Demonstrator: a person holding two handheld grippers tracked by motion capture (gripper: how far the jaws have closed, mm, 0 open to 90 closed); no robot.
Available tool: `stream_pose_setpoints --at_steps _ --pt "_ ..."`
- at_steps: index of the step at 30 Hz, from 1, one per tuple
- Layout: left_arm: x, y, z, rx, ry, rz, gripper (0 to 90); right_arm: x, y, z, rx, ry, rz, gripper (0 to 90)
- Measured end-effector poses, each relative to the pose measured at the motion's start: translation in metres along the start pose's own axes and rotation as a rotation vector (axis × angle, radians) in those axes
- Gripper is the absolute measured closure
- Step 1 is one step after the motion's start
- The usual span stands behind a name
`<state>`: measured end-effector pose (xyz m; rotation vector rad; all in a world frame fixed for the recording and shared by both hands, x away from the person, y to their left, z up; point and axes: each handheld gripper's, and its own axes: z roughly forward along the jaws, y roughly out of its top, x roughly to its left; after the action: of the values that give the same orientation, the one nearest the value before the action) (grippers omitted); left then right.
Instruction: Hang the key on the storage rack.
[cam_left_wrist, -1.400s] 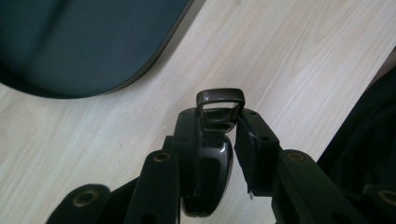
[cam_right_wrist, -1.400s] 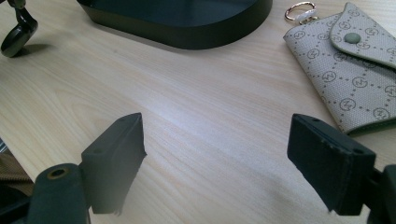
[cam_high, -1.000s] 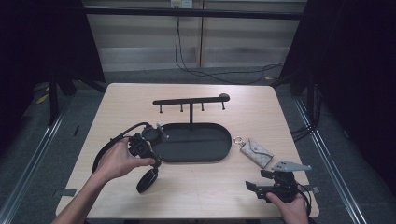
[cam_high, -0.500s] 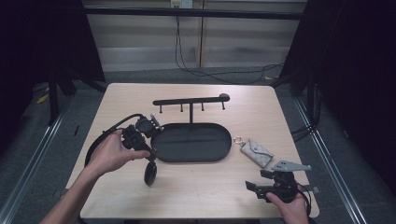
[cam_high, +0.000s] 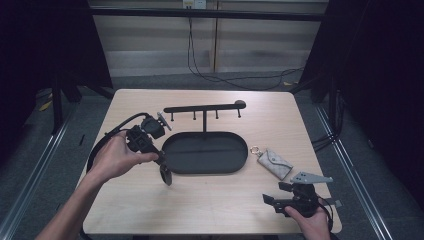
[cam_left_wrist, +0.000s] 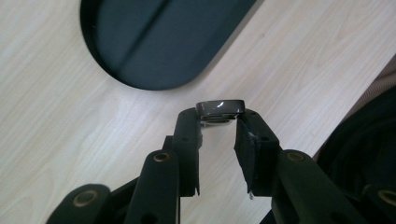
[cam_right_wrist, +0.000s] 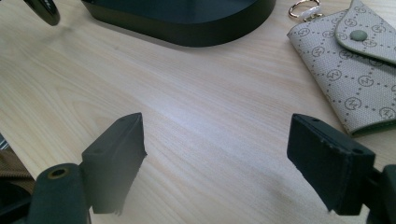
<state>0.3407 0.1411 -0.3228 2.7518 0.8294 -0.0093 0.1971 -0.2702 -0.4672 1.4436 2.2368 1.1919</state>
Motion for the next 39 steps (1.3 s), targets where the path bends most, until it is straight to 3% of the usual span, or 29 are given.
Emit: stream_pose_setpoints --at_steps 26,39 --pt "0.012 0.017 -0.01 0.004 -0.003 -0.041 70.5 0.0 0.0 0.001 0.005 0.001 0.001 19.1" --pt "0.029 0.033 -0.012 0.01 0.0 -0.084 70.6 0.0 0.0 0.001 0.003 0.004 -0.004 19.1"
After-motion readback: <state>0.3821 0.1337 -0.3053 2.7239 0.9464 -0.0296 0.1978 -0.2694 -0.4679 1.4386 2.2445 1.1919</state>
